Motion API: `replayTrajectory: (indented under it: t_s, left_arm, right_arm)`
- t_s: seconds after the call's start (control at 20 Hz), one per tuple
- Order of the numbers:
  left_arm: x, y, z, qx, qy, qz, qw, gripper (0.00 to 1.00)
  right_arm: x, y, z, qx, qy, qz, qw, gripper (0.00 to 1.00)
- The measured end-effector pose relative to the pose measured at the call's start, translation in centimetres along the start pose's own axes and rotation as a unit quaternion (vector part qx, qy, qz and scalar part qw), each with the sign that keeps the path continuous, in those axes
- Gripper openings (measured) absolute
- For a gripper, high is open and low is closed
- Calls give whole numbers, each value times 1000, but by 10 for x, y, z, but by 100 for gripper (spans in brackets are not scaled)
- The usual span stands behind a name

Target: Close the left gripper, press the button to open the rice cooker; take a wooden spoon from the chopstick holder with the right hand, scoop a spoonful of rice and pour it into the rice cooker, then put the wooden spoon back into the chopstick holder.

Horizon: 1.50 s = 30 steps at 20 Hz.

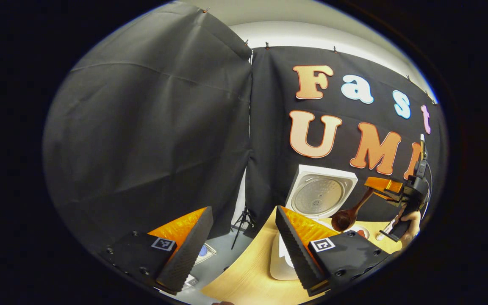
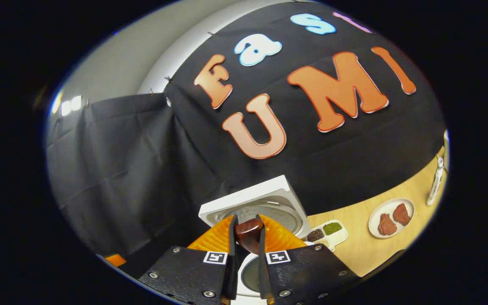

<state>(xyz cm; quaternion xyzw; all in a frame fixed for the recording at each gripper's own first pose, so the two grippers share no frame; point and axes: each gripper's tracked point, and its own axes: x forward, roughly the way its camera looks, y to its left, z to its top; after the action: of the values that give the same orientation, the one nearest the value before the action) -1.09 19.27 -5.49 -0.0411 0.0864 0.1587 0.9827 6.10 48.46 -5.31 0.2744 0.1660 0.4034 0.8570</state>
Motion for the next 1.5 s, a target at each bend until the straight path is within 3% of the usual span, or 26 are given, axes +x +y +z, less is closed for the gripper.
replayTrajectory:
  t_s: [0.2,0.45,0.7,1.0,1.5]
  left_arm:
    - [-1,-14,1,2,-1,-16,1000,100]
    - [-3,-39,3,0,-4,-38,999,100]
    - [-6,-65,8,3,-11,-62,998,100]
    - [-7,-97,9,4,-10,-91,996,100]
    - [-10,-155,9,15,-9,-138,990,100]
  right_arm:
    - [-28,-38,33,107,-24,-10,994,19]
    - [-81,-97,70,173,-68,-43,982,19]
    - [-153,-169,101,183,-117,-102,971,19]
    - [-247,-240,123,213,-168,-161,949,19]
    - [-365,-324,103,224,-186,-251,923,19]
